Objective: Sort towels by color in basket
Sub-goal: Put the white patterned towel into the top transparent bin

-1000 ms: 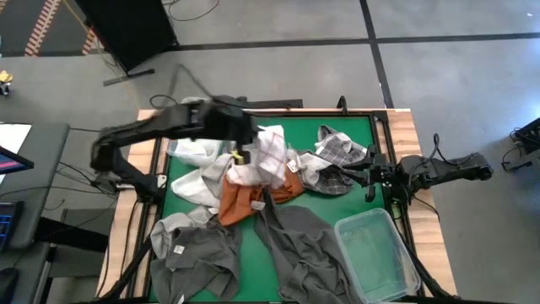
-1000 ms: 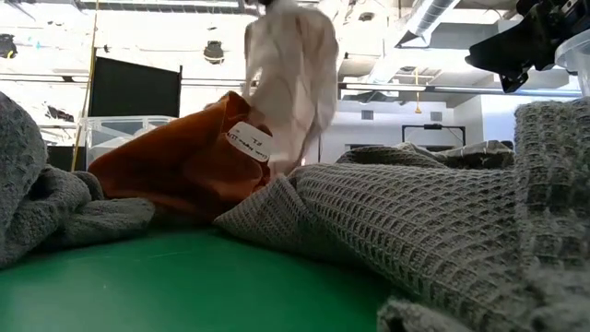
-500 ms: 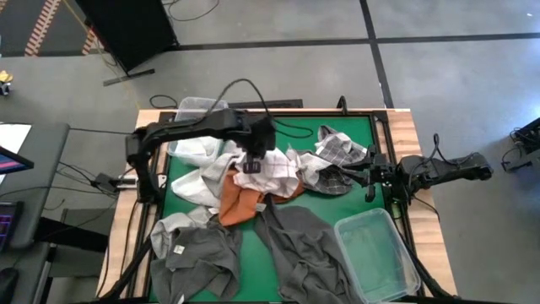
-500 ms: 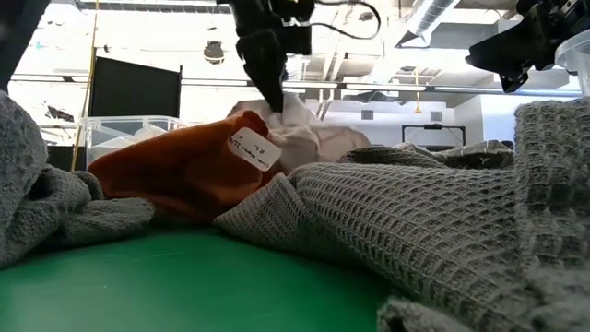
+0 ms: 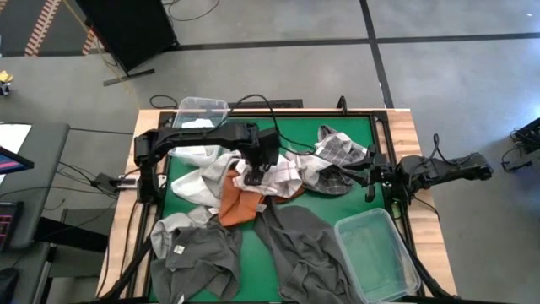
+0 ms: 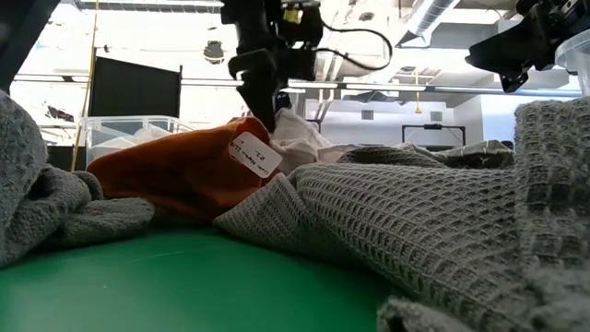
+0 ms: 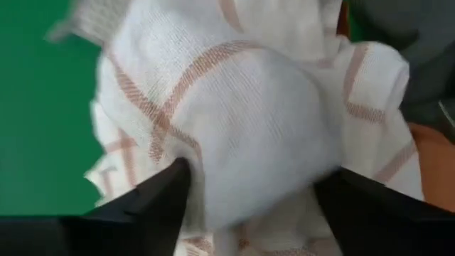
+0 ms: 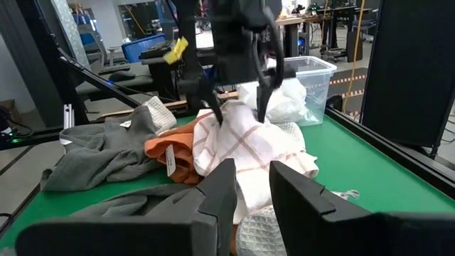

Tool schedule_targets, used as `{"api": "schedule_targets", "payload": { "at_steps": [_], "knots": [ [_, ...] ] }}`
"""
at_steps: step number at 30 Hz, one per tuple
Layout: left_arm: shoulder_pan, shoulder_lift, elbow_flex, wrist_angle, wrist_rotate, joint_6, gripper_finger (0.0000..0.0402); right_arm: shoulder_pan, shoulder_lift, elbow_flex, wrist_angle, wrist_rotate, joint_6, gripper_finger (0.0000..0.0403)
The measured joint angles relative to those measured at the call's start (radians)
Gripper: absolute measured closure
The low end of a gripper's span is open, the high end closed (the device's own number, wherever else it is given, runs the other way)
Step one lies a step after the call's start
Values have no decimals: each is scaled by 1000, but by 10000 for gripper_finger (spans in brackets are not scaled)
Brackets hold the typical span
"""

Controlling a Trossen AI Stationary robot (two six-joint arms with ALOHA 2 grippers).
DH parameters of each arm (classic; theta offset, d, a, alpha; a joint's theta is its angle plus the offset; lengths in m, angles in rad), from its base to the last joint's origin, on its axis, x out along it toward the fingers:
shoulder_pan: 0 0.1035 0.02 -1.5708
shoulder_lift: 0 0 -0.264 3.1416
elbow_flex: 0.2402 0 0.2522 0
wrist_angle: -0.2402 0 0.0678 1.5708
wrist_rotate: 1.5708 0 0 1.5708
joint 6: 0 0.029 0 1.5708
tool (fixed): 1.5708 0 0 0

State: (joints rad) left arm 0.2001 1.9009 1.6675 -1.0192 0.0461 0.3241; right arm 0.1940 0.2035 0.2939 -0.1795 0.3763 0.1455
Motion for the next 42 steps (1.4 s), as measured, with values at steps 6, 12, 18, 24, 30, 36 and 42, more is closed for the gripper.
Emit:
{"api": "schedule_targets", "payload": {
  "at_steps": [6, 12, 18, 24, 30, 36, 42],
  "knots": [
    [-24, 0, -133, 136, 1, 10, 73, 0, 0, 0, 0, 0, 0, 285],
    [-51, -1, -253, 337, -57, 31, 76, 0, 0, 0, 0, 0, 1, 285],
    [-46, -1, -313, 406, -62, 31, 119, 0, 0, 0, 0, 0, 2, 285],
    [-42, -2, -318, 389, -104, 59, 261, 0, 0, 0, 0, 0, 3, 285],
    [-42, -5, -168, 266, -113, 95, 380, 0, 0, 0, 0, 0, 3, 285],
    [-43, -5, 82, 109, -118, 128, 380, 0, 0, 0, -1, 0, 3, 285],
    [-43, -7, 326, -54, -218, 166, 380, 0, 0, 0, -7, 0, 2, 285]
  ]
}}
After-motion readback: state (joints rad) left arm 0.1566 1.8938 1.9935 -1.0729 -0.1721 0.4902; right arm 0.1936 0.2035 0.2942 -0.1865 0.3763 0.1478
